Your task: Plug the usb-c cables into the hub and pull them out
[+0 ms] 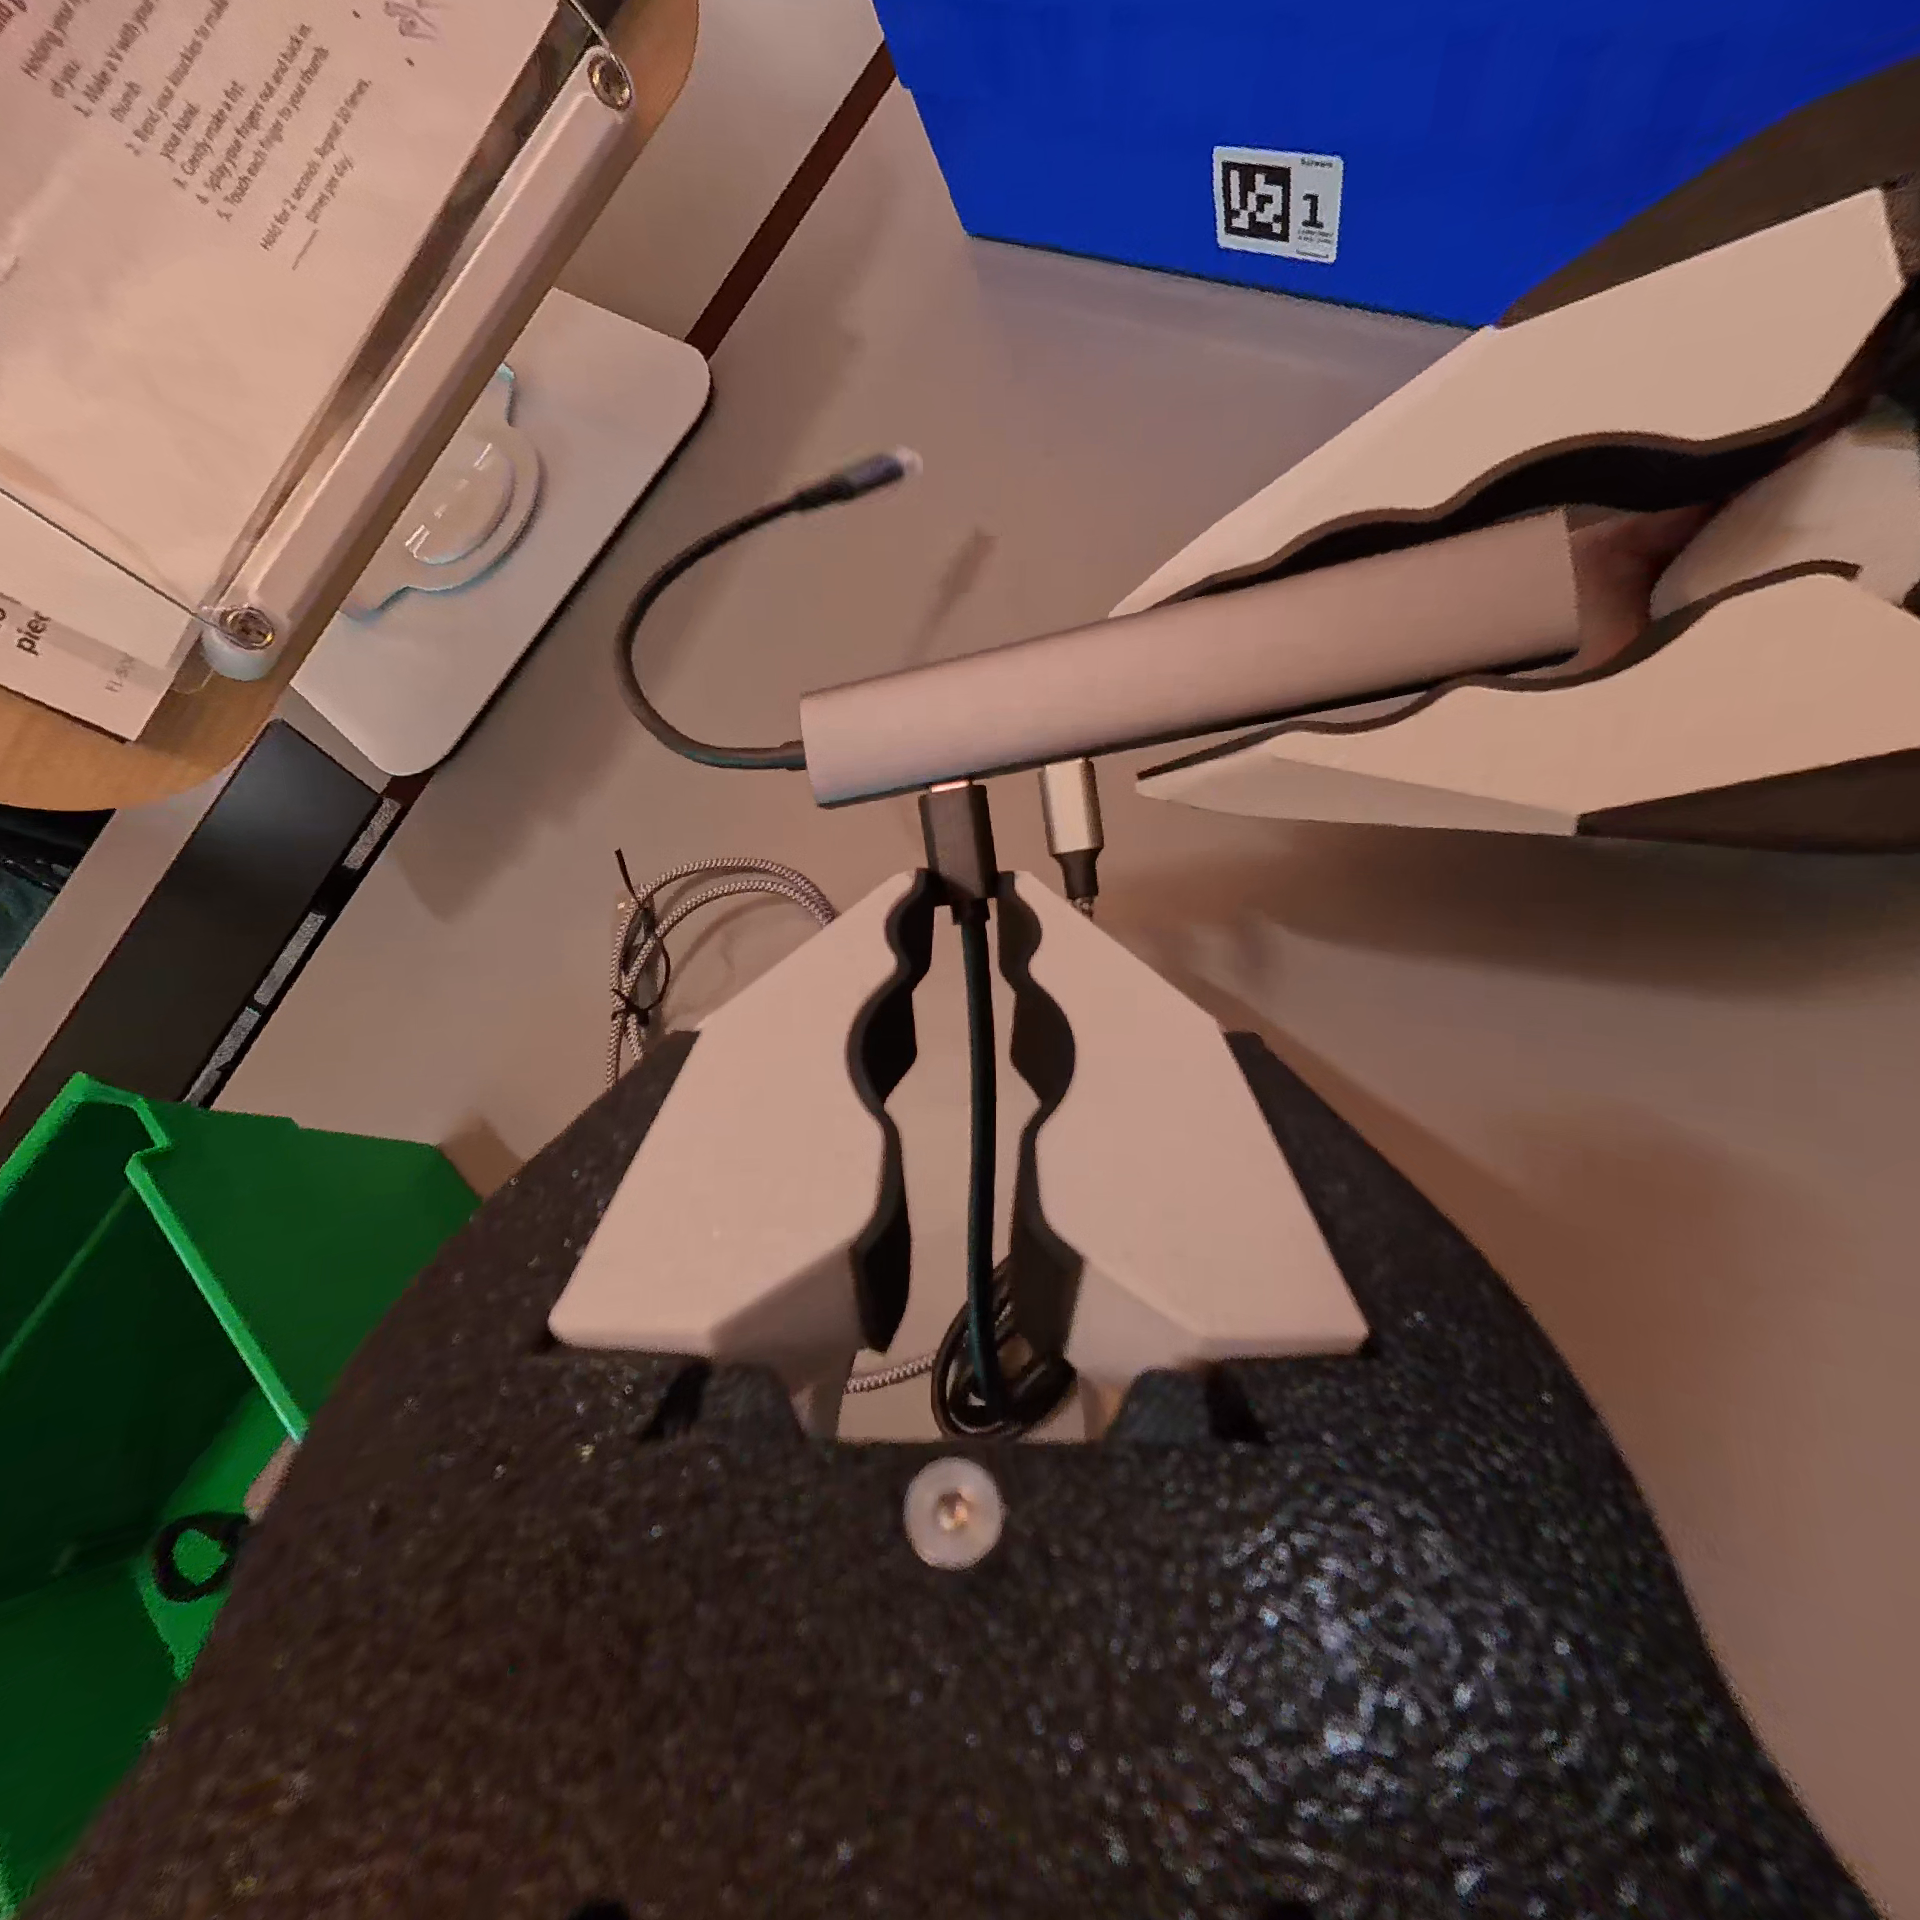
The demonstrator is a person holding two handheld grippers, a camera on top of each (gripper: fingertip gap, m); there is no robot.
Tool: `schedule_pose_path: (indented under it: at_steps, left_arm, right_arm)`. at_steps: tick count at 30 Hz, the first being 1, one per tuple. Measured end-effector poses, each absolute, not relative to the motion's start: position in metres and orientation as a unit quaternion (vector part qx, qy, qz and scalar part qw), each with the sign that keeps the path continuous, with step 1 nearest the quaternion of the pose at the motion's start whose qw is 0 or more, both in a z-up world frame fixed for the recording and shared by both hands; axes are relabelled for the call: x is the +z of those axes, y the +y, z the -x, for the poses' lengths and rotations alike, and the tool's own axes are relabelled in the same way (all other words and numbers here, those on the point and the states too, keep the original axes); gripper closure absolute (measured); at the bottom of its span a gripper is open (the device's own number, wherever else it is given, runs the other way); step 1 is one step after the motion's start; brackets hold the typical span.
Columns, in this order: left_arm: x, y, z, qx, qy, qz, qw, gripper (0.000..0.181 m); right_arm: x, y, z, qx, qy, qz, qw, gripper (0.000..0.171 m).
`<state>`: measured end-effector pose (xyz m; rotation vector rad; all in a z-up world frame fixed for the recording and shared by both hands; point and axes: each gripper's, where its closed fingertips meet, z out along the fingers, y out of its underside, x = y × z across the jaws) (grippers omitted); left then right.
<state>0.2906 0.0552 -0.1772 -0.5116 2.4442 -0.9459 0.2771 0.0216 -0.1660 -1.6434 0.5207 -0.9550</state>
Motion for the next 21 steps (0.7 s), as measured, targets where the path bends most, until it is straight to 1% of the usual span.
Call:
schedule_pose_path:
  at_steps: [1,6,8,12,14,18,21]
  left_arm:
    - [-0.175,0.054,-0.291,-0.354,0.886,0.190,0.232,0.172]
    - [-0.172,0.051,-0.291,-0.381,0.873,0.192,0.236,0.172]
    - [-0.163,0.046,-0.290,-0.425,0.851,0.193,0.241,0.172]
    - [-0.146,0.044,-0.279,-0.482,0.822,0.197,0.229,0.171]
    - [-0.140,0.047,-0.275,-0.487,0.817,0.186,0.248,0.170]
    - [-0.121,0.065,-0.263,-0.507,0.788,0.180,0.299,0.157]
    - [-0.111,0.089,-0.254,-0.523,0.765,0.204,0.315,0.154]
  right_arm:
    - [-0.165,0.021,-0.277,-0.405,0.221,0.693,0.554,0.148]
    - [-0.159,0.017,-0.278,-0.426,0.216,0.679,0.558,0.148]
    - [-0.149,0.013,-0.277,-0.443,0.204,0.659,0.573,0.148]
    - [-0.132,0.013,-0.267,-0.497,0.162,0.633,0.571,0.148]
    - [-0.126,0.017,-0.262,-0.524,0.130,0.627,0.562,0.148]
    - [-0.121,0.018,-0.257,-0.526,0.119,0.623,0.567,0.149]
    - [-0.116,0.016,-0.256,-0.526,0.120,0.615,0.574,0.149]
